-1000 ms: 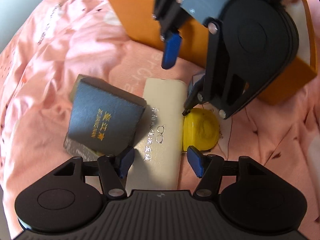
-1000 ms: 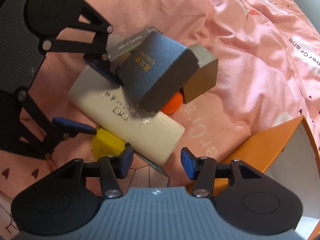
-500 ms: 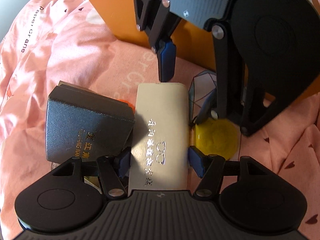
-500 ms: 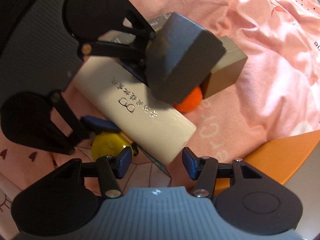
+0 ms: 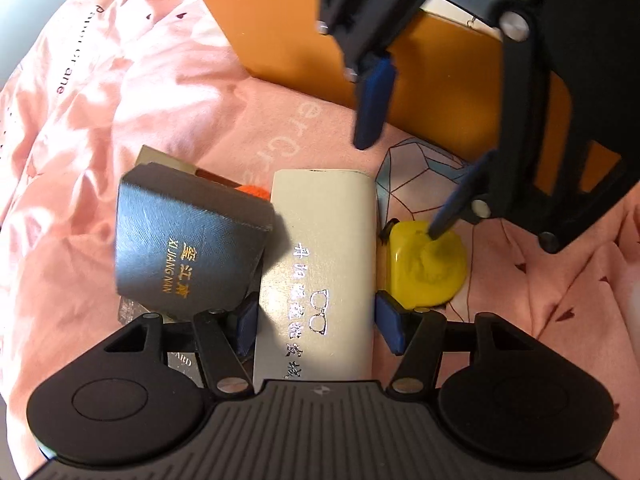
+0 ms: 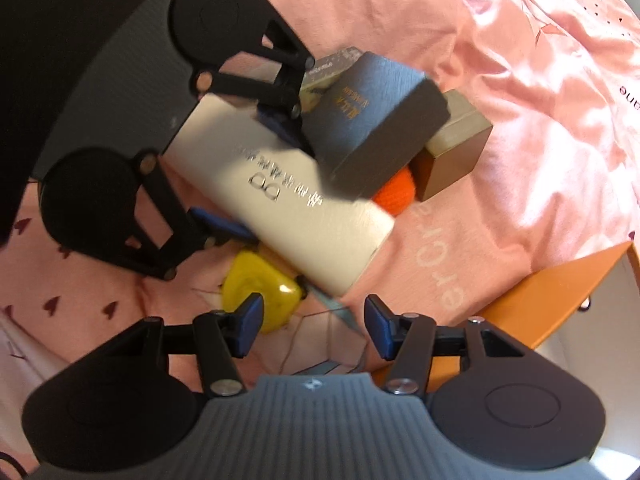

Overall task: Organize objects
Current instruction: 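Grasp the white glasses case with the left tool while the right grasps the yellow tape measure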

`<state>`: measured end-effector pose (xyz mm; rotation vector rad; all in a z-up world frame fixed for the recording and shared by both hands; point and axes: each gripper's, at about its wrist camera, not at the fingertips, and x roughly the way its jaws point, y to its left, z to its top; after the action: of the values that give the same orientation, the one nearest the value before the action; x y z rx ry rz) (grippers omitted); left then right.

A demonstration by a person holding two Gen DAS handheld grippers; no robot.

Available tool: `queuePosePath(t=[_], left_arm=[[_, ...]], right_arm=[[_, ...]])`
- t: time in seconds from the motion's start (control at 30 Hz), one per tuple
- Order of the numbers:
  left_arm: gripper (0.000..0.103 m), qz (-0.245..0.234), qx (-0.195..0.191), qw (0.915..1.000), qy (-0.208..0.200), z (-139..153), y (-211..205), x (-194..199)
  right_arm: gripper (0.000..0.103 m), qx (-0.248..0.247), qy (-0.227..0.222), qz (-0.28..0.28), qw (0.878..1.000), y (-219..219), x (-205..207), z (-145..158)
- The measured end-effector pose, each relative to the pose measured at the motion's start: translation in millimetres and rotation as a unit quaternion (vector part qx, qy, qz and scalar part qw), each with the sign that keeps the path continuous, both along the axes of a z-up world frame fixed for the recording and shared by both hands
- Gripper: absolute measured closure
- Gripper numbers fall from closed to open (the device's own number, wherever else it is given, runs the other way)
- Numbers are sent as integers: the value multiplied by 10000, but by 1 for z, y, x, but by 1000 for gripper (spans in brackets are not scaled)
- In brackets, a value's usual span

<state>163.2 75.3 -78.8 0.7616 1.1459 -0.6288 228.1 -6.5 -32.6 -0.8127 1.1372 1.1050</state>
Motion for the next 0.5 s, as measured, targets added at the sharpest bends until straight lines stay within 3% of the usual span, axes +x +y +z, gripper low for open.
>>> queuePosePath(t=[0.17,0.37,0.5], left_arm=[[34,238,0,9997,56,10,7,-2],[34,783,-428,9960,65,25,20,11],[34,779,-520,9956,0,25,23,9]], right_arm=[[46,-29,227,-422,9988,4,-7,-3],[46,52,539,-1134,9921,8,-15,-10],[46,-52,485,-1464,9880,13,-16,-20]])
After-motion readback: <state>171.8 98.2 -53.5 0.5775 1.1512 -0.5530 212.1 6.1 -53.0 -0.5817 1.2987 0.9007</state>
